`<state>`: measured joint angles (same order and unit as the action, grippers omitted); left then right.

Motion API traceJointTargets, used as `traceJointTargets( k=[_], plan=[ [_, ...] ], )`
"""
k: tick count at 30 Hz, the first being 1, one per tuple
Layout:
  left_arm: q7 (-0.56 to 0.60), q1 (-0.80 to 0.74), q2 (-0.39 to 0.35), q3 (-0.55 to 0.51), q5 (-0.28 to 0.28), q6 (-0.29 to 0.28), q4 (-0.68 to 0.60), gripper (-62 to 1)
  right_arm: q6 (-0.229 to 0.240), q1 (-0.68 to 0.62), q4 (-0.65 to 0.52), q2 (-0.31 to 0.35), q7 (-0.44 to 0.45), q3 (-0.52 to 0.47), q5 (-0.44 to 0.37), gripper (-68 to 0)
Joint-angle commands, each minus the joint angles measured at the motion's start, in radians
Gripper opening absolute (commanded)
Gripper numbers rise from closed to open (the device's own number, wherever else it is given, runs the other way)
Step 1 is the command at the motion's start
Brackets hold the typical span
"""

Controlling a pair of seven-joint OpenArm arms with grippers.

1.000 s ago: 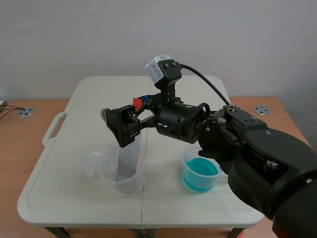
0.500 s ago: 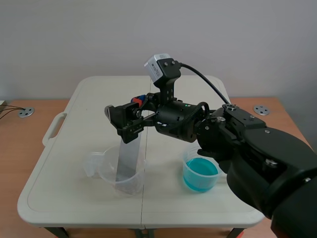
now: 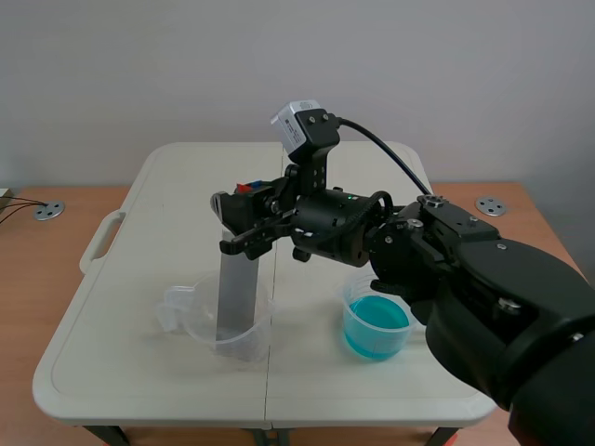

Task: Hold the metal plate by the orange handle, dip it into the blue solution, take it out and point at it, then put the plate back in the beaker on the left.
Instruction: 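Lift the metal plate out of the left beaker, then move the plate over the blue solution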

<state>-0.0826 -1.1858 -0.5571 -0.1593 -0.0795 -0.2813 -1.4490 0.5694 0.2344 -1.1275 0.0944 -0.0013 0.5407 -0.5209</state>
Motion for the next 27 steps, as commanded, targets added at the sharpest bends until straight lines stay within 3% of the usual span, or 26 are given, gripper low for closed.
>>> traceJointTargets(
  k=[1, 8, 15, 18, 23, 27],
  plan=[
    [0.003, -0.008, -0.005, 0.004, -0.006, -0.002, -0.016, -58.1, 0.004, 0.020, -0.008, -0.003, 0.019, -0.001, -0.011, -49.2],
    [0.004, -0.008, -0.005, 0.004, -0.006, -0.002, -0.016, -58.1, 0.069, 0.020, -0.008, -0.003, 0.018, -0.001, -0.010, -52.5],
    [0.004, -0.008, -0.005, 0.004, -0.006, -0.002, -0.016, -58.1, 0.087, 0.020, -0.008, -0.003, 0.018, -0.001, -0.005, -66.2],
    [0.004, -0.008, -0.003, 0.004, -0.006, -0.002, -0.016, -58.1, 0.091, 0.020, -0.008, -0.003, 0.018, -0.001, -0.002, -66.3],
    [0.004, -0.008, -0.003, 0.004, -0.006, -0.002, -0.016, -58.1, 0.172, 0.020, -0.008, -0.003, 0.018, -0.001, 0.005, -66.3],
    [0.004, -0.008, -0.003, 0.004, -0.006, -0.002, -0.016, -58.1, 0.176, 0.020, -0.011, -0.003, 0.018, -0.001, 0.005, -66.2]
  ],
)
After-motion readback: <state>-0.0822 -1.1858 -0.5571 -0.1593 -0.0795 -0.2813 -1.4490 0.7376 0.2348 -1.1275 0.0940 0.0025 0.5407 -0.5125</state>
